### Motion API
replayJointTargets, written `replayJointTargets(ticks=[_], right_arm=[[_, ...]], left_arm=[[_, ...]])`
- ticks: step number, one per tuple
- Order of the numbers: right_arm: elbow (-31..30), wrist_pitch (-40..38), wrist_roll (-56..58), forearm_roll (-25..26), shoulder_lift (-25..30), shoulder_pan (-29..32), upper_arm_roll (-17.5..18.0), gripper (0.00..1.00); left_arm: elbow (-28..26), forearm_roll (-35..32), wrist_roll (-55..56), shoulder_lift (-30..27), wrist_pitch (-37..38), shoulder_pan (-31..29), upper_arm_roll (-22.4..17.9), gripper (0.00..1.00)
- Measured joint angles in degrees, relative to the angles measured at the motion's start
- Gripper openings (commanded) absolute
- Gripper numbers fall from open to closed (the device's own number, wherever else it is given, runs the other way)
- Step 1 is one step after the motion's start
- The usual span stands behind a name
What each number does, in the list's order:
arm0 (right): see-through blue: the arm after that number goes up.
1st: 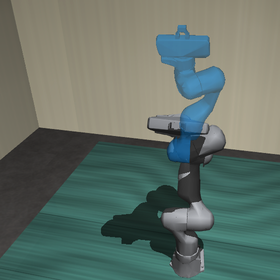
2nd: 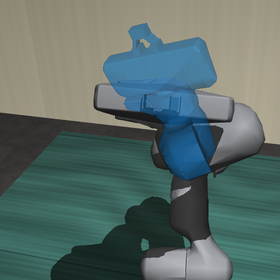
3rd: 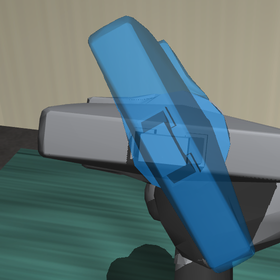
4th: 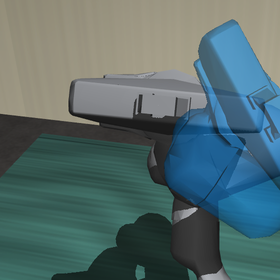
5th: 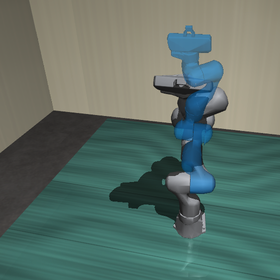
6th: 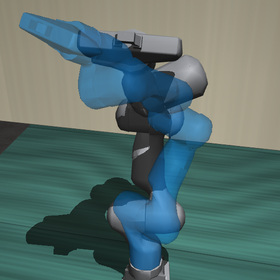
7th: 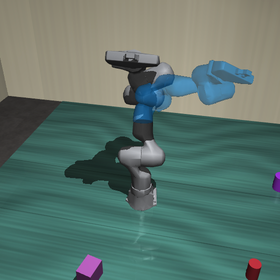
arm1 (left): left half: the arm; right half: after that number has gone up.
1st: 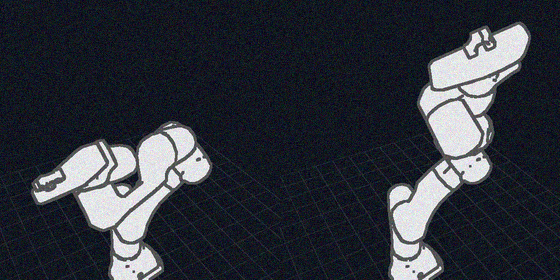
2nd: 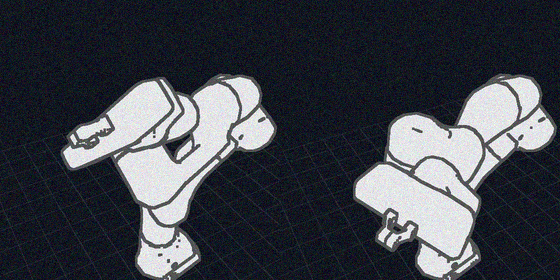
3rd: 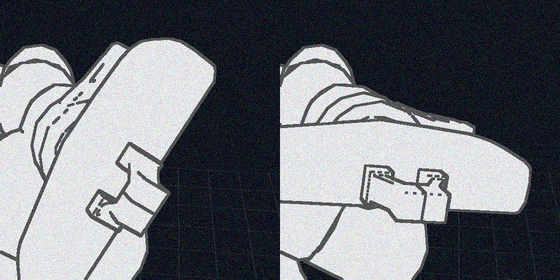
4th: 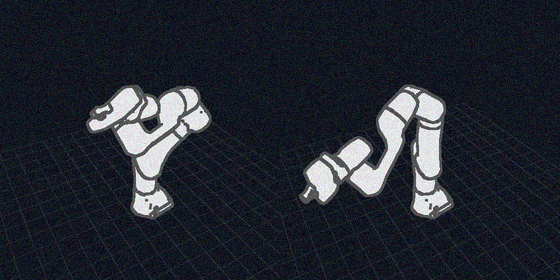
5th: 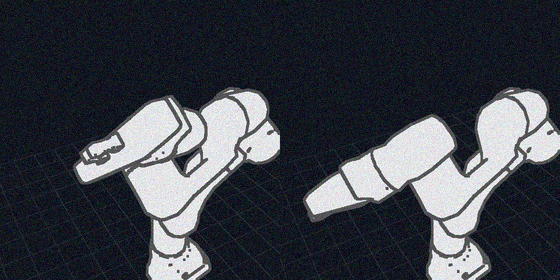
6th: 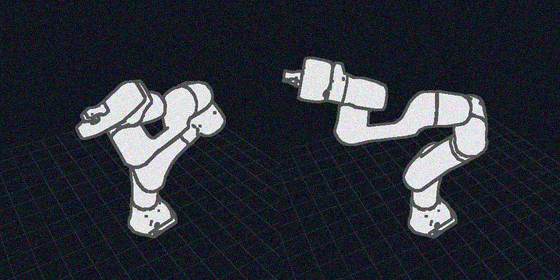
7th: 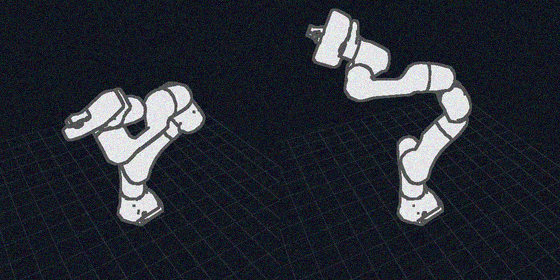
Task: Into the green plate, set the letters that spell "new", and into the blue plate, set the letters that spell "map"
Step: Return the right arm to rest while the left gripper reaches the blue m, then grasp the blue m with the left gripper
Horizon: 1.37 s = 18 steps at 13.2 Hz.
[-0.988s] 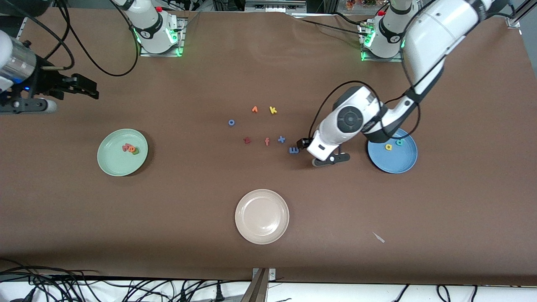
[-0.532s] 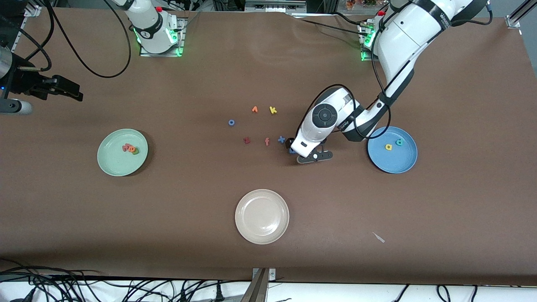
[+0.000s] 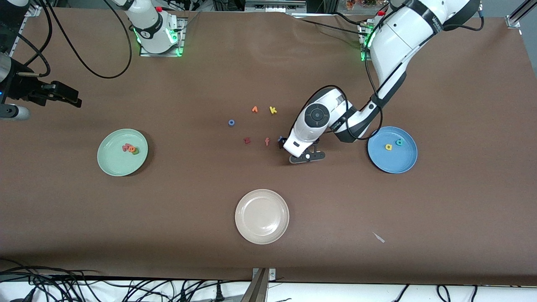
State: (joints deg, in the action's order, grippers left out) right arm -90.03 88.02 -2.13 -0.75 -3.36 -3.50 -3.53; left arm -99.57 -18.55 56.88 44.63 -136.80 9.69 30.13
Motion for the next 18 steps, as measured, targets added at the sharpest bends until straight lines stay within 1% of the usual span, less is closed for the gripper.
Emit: replayJointTargets(ticks=[1,3,5,6,9,11,13,14,16,18], right_arm=[[0.00,0.13,-0.04,0.00,-0.09,0.00,0.00,1.00],[0.00,0.20,-0.11,0.00,-0.10,0.00,0.00,1.00],[0.00,0.20,-0.14,0.00,-0.10,0.00,-0.01,1.00],[0.00,0.20,-0.15,0.00,-0.10,0.00,-0.02,1.00],[0.00,0.20,-0.16,0.00,-0.10,0.00,-0.02,1.00],[0.00,0.20,-0.16,0.00,-0.10,0.00,-0.02,1.00],[0.00,0.20,-0.17,0.00,-0.10,0.00,-0.03,1.00],[0.00,0.20,-0.17,0.00,-0.10,0.00,-0.03,1.00],[0.00,0.20,-0.17,0.00,-0.10,0.00,-0.04,1.00],[0.00,0.20,-0.17,0.00,-0.10,0.00,-0.04,1.00]], left_arm=[[0.46,0.00,0.00,0.29,0.00,0.42,-0.48,0.92],[1.11,0.00,0.00,0.62,0.00,1.76,-2.27,0.84],[1.51,0.00,0.00,0.96,0.01,2.80,-3.07,0.75],[1.69,0.00,0.00,0.95,0.07,2.98,-3.15,0.75],[1.84,0.00,0.00,0.95,0.14,3.01,-3.19,0.67],[1.89,0.00,0.00,0.95,0.15,3.06,-3.20,0.55],[2.08,0.00,0.00,0.95,0.14,3.24,-3.25,0.50],[2.22,0.00,0.00,0.94,0.08,3.27,-3.21,0.49],[2.36,0.00,0.00,0.94,0.10,3.41,-3.25,0.40],[2.47,0.00,0.00,0.92,0.12,3.45,-3.25,0.38]])
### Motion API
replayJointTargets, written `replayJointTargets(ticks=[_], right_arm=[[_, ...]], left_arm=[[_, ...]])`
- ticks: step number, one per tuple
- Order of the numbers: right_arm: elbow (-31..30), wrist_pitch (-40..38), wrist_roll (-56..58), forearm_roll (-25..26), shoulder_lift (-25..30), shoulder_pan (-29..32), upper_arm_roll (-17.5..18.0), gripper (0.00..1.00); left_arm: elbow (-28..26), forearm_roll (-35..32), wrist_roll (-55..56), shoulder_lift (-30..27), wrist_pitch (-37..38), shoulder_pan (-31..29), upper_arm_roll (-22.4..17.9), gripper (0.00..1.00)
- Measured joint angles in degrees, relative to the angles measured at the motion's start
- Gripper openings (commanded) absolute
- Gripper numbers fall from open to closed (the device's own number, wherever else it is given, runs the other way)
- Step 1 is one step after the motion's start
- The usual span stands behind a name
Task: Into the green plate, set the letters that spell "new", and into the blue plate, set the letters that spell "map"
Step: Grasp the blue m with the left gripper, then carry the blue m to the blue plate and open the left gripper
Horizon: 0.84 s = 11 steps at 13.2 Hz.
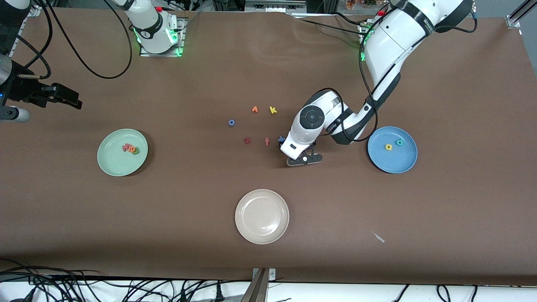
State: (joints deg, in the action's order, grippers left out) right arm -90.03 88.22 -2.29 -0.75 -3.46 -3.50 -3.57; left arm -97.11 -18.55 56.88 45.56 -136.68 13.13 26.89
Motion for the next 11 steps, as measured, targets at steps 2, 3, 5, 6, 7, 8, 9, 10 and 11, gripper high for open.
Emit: replayJointTargets(ticks=[2,3,5,6,7,8,9,10,11], right_arm=[[0.00,0.00,0.00,0.00,0.00,0.00,0.00,1.00],[0.00,0.00,0.00,0.00,0.00,0.00,0.00,1.00],[0.00,0.00,0.00,0.00,0.00,0.00,0.00,1.00],[0.00,0.00,0.00,0.00,0.00,0.00,-0.01,1.00],[0.00,0.00,0.00,0.00,0.00,0.00,-0.01,1.00],[0.00,0.00,0.00,0.00,0.00,0.00,-0.01,1.00],[0.00,0.00,0.00,0.00,0.00,0.00,-0.01,1.00],[0.00,0.00,-0.01,0.00,0.00,0.00,-0.01,1.00],[0.00,0.00,-0.02,0.00,0.00,0.00,-0.01,1.00]], left_arm=[[0.06,0.00,0.00,-0.11,0.18,0.01,0.02,0.35],[0.15,0.00,0.00,-0.24,0.27,0.02,0.00,0.35],[0.37,0.00,0.00,-0.28,0.70,-0.16,-0.27,0.35],[0.70,0.00,-0.06,-0.52,2.11,-0.48,-0.43,0.35],[1.07,0.00,-0.41,-1.07,4.01,-1.06,-0.46,0.35],[1.42,0.00,-1.35,-1.94,6.17,-1.70,-0.46,0.35],[1.64,0.00,-2.55,-3.12,8.95,-2.45,-0.34,0.35],[1.77,0.16,-4.08,-4.50,12.28,-3.68,0.17,0.35],[1.83,0.99,-6.39,-6.01,16.04,-6.01,1.61,0.35]])
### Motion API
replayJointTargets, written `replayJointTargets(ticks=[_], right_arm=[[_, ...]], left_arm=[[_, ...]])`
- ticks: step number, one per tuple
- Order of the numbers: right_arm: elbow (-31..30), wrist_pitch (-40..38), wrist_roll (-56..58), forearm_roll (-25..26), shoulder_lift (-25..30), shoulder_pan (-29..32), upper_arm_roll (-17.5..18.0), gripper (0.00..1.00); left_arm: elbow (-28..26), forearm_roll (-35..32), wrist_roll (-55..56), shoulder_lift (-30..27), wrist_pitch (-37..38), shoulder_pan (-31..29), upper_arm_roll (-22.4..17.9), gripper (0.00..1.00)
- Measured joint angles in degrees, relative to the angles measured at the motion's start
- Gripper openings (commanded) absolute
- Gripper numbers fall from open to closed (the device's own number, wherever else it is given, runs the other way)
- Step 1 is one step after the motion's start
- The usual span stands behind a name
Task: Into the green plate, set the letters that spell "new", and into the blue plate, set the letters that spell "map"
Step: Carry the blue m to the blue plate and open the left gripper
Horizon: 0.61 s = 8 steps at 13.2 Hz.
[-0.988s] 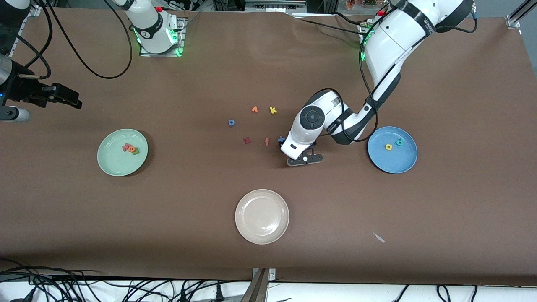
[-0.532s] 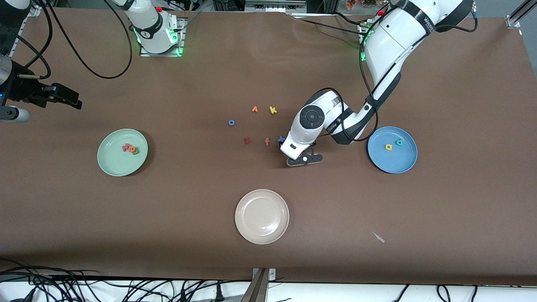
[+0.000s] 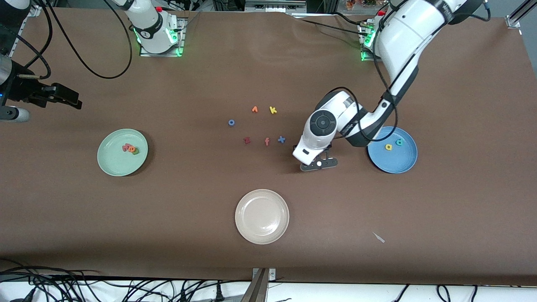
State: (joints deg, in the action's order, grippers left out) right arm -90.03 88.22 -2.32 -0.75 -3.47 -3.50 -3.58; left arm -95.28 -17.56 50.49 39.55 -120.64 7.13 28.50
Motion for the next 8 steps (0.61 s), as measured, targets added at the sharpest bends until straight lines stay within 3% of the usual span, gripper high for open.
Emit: replayJointTargets(ticks=[4,8], right_arm=[[0.00,0.00,-0.02,0.00,0.00,0.00,-0.02,1.00],[0.00,0.00,-0.06,0.00,0.00,0.00,-0.02,1.00]], left_arm=[[-0.08,0.98,-12.77,-3.96,14.67,-16.34,9.04,0.35],[-3.50,0.94,-26.85,-3.77,20.10,-28.05,10.36,0.31]])
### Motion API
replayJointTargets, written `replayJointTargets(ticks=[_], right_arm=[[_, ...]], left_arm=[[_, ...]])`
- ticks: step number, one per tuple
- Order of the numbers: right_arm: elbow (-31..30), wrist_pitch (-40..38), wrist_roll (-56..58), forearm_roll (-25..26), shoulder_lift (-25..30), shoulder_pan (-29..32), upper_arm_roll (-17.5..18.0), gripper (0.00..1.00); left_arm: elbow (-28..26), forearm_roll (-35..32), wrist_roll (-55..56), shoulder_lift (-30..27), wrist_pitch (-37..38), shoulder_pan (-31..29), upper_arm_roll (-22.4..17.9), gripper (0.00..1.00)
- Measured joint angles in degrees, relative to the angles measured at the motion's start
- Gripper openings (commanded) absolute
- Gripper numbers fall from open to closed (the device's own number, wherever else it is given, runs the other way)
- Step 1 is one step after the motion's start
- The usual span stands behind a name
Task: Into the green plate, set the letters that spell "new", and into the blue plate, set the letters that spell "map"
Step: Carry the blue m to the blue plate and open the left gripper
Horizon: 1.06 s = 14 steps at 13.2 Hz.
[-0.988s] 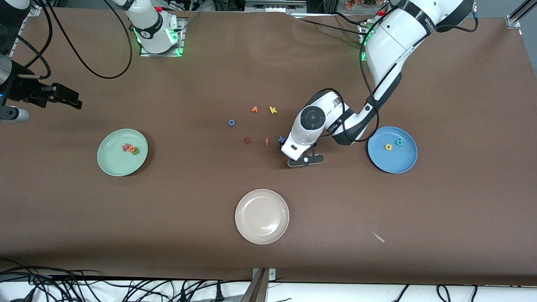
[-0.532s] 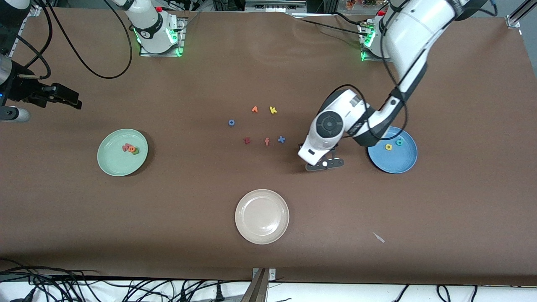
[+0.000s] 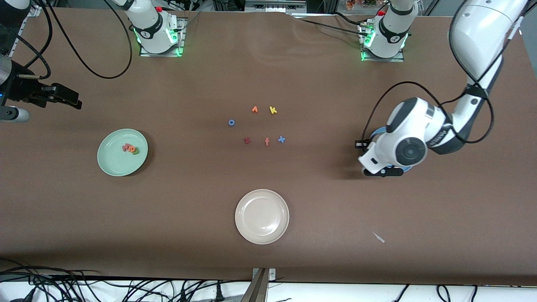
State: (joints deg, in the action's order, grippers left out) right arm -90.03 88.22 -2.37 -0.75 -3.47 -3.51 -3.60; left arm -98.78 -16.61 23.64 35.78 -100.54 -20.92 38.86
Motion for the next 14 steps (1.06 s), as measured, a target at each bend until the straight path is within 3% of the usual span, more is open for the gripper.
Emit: replayJointTargets(ticks=[3,7,10,14], right_arm=[[0.00,0.00,-0.01,0.00,0.00,0.00,0.00,1.00],[0.00,-0.01,-0.01,0.00,0.00,0.00,0.00,1.00],[0.00,-0.02,-0.02,0.00,0.00,0.00,0.00,1.00],[0.00,-0.02,-0.02,0.00,-0.02,0.00,0.00,1.00]], left_arm=[[-4.15,-1.31,-4.10,1.16,-3.70,-4.84,-0.06,0.37],[-6.42,-2.85,-4.20,2.97,-7.68,-5.72,-0.01,0.99],[-4.22,-2.93,-4.72,2.41,-7.71,-6.49,0.19,0.99],[7.02,-2.93,-6.34,-0.64,0.35,-7.29,2.79,0.99]])
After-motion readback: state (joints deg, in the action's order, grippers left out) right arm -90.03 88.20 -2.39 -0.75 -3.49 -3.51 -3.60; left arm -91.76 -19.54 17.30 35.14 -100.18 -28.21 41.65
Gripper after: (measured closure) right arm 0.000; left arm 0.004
